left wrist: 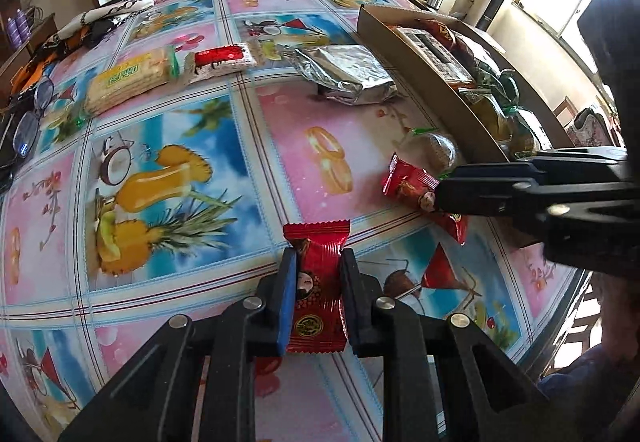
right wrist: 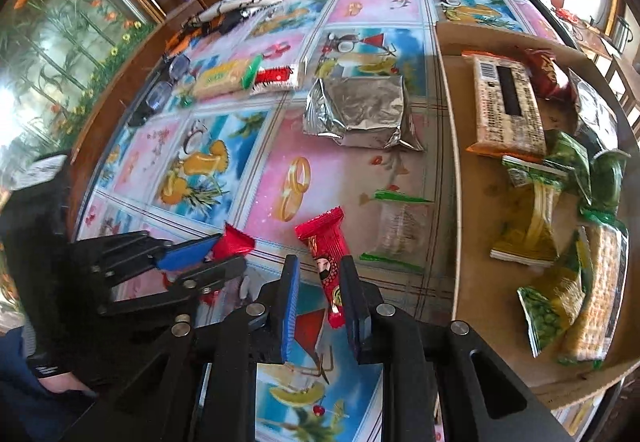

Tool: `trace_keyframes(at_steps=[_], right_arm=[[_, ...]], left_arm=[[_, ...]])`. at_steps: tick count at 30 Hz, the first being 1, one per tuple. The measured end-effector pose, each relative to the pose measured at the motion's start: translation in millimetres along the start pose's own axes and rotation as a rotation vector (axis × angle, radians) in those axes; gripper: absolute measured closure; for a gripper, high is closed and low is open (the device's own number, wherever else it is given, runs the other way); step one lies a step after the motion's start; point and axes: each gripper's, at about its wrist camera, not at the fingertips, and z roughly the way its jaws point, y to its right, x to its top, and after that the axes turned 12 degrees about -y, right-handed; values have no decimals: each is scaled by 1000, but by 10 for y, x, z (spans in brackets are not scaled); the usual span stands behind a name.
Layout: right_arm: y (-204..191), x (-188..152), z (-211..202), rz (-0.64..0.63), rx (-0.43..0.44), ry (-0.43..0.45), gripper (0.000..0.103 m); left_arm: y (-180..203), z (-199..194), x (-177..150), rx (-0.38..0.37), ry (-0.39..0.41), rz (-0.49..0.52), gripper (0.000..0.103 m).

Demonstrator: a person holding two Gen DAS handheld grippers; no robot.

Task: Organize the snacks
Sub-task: 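Carry both red candies in the left and right grippers over the box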

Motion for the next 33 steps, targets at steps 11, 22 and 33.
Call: trace_keyframes(at_steps=[11,22,33], right_arm=[[-89,77,171,-60,-119,-27,71],[-85,2,254,-67,-125,-38,82],[-122,-48,-63,-48,-58,85,82]], left_arm=[[4,3,3,8,0,25,83],[8,-14,-28,22,18,18,86],[-77,-297,-26,108,127,-34,86]])
